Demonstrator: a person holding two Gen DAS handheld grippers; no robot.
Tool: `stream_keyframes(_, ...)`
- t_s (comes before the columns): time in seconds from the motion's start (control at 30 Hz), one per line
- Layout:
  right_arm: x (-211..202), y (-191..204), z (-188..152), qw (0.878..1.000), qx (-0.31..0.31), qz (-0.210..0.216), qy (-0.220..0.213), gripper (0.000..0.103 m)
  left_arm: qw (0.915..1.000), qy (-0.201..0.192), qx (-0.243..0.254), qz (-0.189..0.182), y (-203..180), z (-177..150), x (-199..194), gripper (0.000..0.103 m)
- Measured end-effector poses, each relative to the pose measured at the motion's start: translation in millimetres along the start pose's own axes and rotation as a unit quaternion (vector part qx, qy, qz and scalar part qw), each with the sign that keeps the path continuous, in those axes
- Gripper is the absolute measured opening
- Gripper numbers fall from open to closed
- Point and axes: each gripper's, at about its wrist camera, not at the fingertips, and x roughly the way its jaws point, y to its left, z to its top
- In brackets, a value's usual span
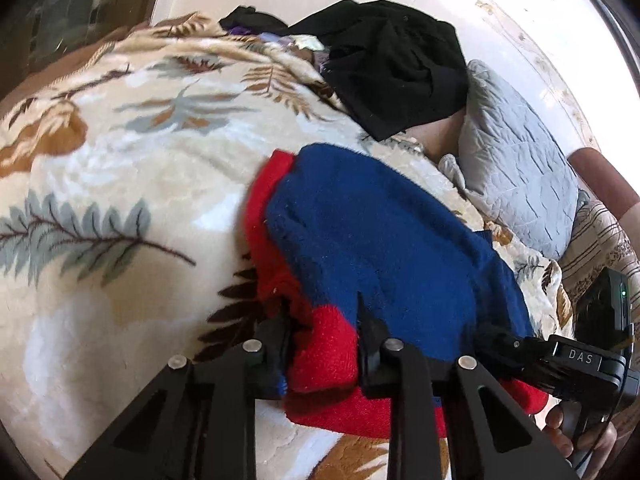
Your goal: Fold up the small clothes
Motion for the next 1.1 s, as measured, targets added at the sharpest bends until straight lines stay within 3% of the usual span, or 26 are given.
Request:
stream_keyframes(0.07,-7.9,-2.9,1.7,1.000,0.007,0.012,-0.006,0.033,0.9998,-0.007,0.015,-0.008,-7.0,3.5,-6.2,0.024)
stream_keyframes(0.17,-26.8,-18.0,5.7,0.998,0.031,0.038,-0.034,0.033,0.9961,-0.036,0.075,-0.031,-35.4,11.1,-25.0,0.023)
stream_keyframes(0.3,-60.3,-53.1,9.4,0.992,0.078,0.057,-0.079,0.037,0.9839,-0.054,0.162,-0.051,-88.7,12.7,-43.3,0.022)
stream_keyframes(0.67,-135.7,-152.2,17.6,0.967,0.176,0.104,-0.150,0.037,0.9459,-0.001,0.306,-0.107,-237.2,-24.9,-9.7,0.022)
stream_keyframes(0.8,-138.9,-162.5,27.5,0.965,0.184,0.113,-0.149,0.037,0.9233,0.043,0.355,-0.141,-278.0,-55.4,16.9,0.024)
stream_keyframes(0.87,-135.1,-167.0,31.7,0.966,0.183,0.124,-0.135,0.038,0.9220,0.064,0.351,-0.151,-275.1,-59.5,22.3,0.029)
stream_keyframes(0.9,-131.2,-168.1,32.3,0.967,0.182,0.129,-0.125,0.044,0.9230,0.064,0.346,-0.156,-270.9,-58.3,20.3,0.032)
stream_keyframes(0.93,-125.6,-167.6,33.8,0.968,0.183,0.135,-0.111,0.065,0.9242,0.060,0.338,-0.167,-263.4,-54.9,15.4,0.036)
stream_keyframes(0.97,-121.7,-167.2,34.7,0.968,0.186,0.135,-0.103,0.071,0.9267,0.052,0.325,-0.181,-251.6,-48.5,5.5,0.040)
stream_keyframes(1.03,-111.4,-162.8,35.5,0.968,0.186,0.149,-0.083,0.072,0.9298,0.036,0.308,-0.198,-235.3,-38.7,-10.7,0.058)
stream_keyframes(1.1,-103.5,-158.4,36.4,0.964,0.189,0.174,-0.071,0.072,0.9340,0.014,0.288,-0.211,-213.2,-27.1,-28.4,0.062)
